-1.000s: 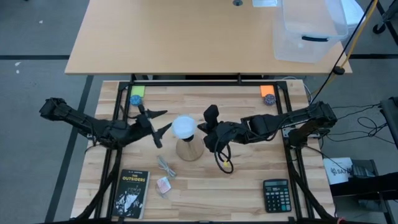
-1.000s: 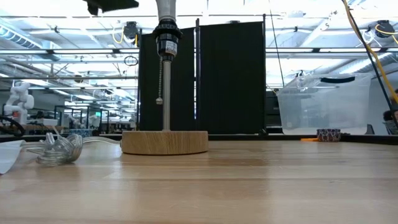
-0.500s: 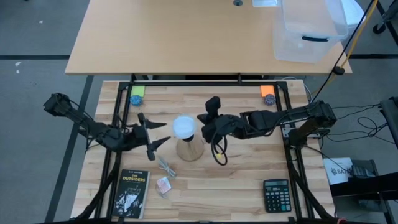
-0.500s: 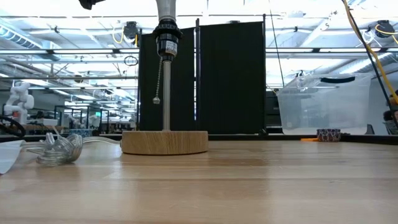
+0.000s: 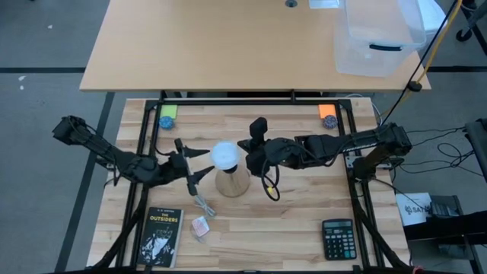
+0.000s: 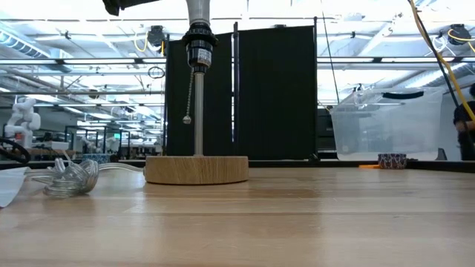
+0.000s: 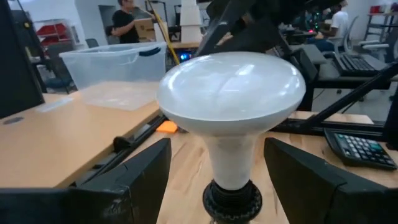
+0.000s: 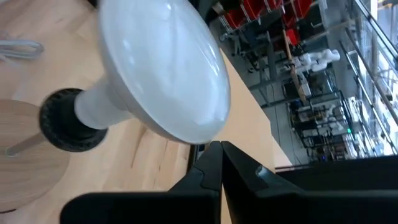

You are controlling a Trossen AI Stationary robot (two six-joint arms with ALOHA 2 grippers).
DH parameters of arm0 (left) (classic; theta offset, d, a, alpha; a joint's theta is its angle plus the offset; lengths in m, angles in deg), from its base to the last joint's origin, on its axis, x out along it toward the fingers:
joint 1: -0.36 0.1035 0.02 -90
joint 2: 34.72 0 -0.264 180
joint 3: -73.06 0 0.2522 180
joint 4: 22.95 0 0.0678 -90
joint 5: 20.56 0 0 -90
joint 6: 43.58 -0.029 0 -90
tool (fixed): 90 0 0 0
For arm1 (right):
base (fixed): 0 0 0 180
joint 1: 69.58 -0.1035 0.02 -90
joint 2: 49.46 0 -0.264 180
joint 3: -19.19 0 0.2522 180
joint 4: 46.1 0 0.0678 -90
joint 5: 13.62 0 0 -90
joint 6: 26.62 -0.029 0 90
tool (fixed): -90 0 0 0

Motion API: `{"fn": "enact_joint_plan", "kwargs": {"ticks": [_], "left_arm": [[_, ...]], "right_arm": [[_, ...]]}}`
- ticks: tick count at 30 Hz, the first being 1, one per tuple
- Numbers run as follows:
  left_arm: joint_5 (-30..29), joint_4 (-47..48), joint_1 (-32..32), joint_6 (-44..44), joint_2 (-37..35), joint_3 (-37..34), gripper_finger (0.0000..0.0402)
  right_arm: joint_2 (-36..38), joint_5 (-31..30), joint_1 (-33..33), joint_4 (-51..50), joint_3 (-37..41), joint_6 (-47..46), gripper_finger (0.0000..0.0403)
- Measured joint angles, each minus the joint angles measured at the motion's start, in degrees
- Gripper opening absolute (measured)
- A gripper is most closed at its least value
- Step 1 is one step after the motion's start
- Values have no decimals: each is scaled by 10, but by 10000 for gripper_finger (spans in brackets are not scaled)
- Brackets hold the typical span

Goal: Screw lightbulb
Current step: Insert the lightbulb on the lamp

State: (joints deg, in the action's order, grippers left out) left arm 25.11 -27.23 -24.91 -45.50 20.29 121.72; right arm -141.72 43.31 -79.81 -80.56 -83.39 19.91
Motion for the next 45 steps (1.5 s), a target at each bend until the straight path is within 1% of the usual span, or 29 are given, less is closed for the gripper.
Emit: {"fn": "enact_joint_plan", "kwargs": {"ticks": [6,18,26,32,37,41,45], "left_arm": [[7,-11,21,2,22,0,263],[67,-24,61,6,40,0,263],[71,-20,63,7,39,0,263],[40,8,39,7,19,0,263],[33,29,9,2,-4,0,263],[28,21,-19,-17,-21,0,263],[11,3,-25,-34,-22,0,263]], "right_arm": [[0,2,0,3,0,7,0],[1,-4,-15,-14,0,15,0],[1,-3,-15,-22,-1,9,0],[1,-10,-16,-28,-1,6,0],[1,-10,-13,-27,0,6,0],[1,-10,-11,-24,0,8,0],[0,-10,-11,-18,0,18,0]]}}
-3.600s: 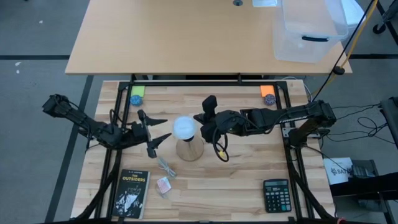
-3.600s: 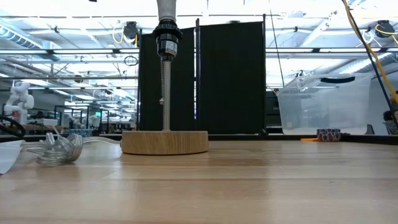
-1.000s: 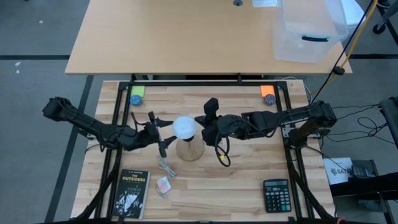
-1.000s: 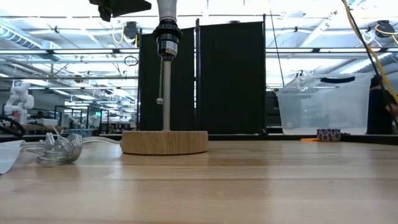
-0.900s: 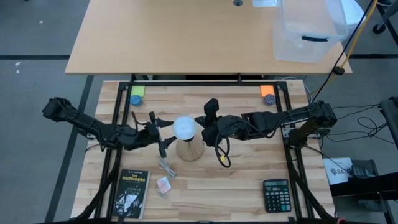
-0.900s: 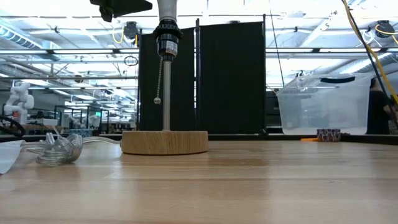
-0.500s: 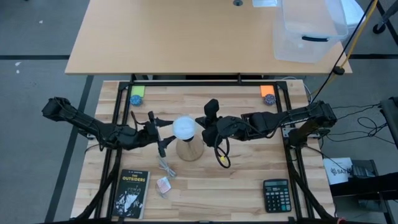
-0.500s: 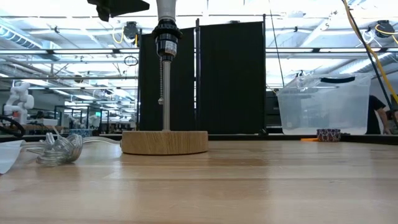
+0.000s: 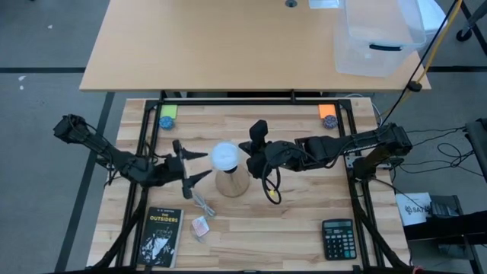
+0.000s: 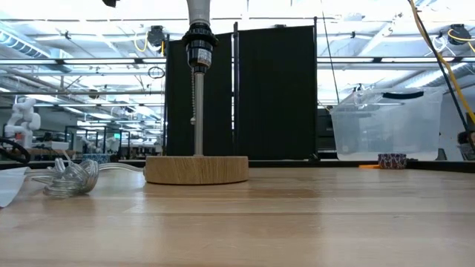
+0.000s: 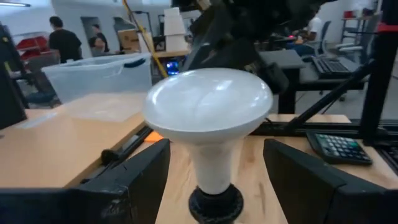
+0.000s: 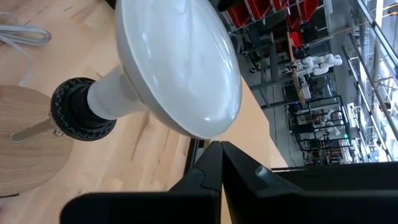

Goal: Screw lightbulb
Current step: Insert the lightbulb on the lamp

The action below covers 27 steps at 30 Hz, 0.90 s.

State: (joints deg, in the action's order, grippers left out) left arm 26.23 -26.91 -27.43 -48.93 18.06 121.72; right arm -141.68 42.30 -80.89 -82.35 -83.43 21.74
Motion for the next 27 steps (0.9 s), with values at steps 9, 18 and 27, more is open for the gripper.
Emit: {"fn": "enact_joint_plan", "kwargs": {"ticks": [9,18,27], "left_arm": [[-12,1,24,19,8,0,263],[-12,0,-15,18,-5,0,263],[-53,-25,-42,-14,-18,0,263]], "right_arm": [[0,9,-7,4,0,3,0],[0,12,-12,-4,0,-6,0],[0,12,-12,-6,0,-4,0]]}}
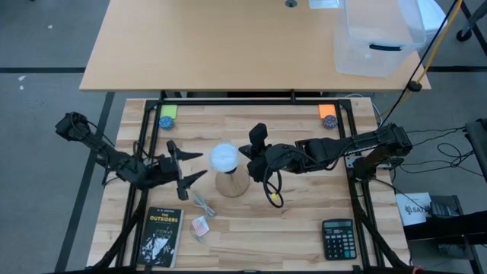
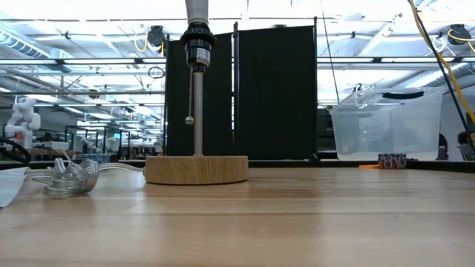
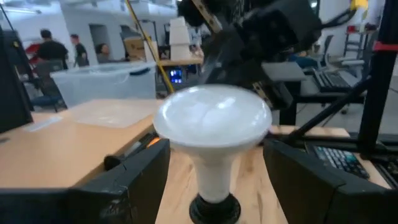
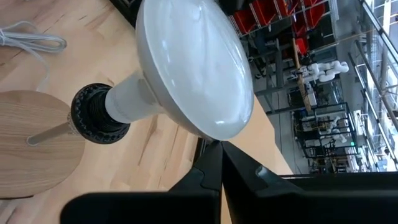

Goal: Screw lightbulb
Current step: Insert the lightbulb on the lamp

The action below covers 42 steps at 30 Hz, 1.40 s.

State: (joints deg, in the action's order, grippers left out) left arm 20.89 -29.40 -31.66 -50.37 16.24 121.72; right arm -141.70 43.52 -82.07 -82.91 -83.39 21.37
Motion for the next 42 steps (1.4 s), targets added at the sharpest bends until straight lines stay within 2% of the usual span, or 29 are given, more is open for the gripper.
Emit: {"fn": "enact_joint_plan", "kwargs": {"ticks": [6,11,23,29,38,42], "left_arm": [[-16,-13,29,-10,12,0,263],[2,-15,53,-7,21,0,263],[5,-12,112,-11,22,0,263],[54,5,154,3,21,0,263],[80,26,186,6,23,1,263],[85,50,190,5,25,-1,263]], "right_arm": [[0,0,0,4,0,5,0],[0,-4,0,2,0,7,0],[2,-8,0,-31,0,-7,0],[2,-3,-7,-40,0,-4,0],[-1,36,-16,-36,0,7,0],[-2,35,-19,-39,1,0,0]]}}
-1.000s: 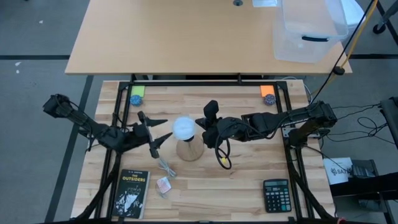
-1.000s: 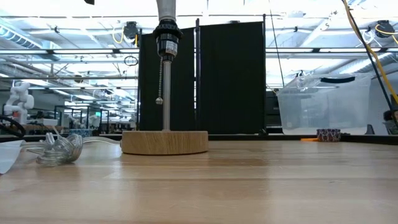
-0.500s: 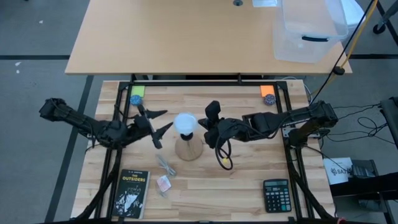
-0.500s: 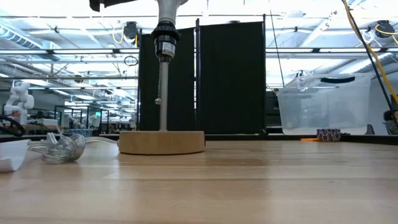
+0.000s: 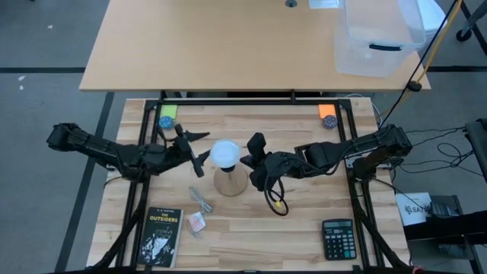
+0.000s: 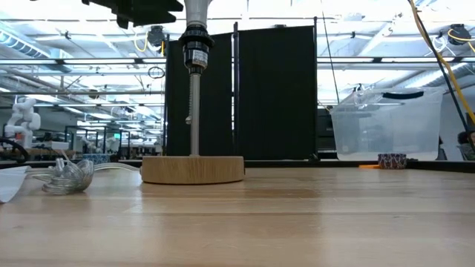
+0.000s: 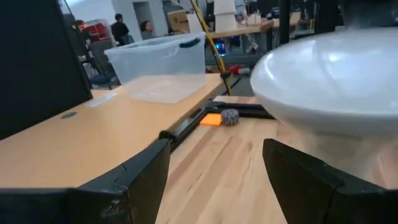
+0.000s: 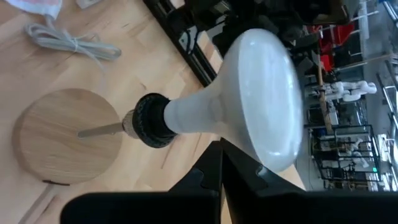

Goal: Screw lightbulb
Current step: Insert the lightbulb on the lamp

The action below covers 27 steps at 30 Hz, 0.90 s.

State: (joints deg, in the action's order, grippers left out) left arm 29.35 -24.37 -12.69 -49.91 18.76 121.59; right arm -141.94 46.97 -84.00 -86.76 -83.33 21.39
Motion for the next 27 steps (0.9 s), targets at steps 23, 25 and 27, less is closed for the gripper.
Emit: {"fn": "enact_joint_plan", "kwargs": {"ticks": [23,25,27], "left_arm": [[-63,-4,-161,-33,-73,1,263],[-55,-11,-155,-33,-66,1,263],[-43,-20,-147,-33,-59,1,263]], "right_arm": [[1,-6,51,22,0,17,0],[2,-6,54,32,0,27,0],[2,-5,57,37,-1,35,0]]}}
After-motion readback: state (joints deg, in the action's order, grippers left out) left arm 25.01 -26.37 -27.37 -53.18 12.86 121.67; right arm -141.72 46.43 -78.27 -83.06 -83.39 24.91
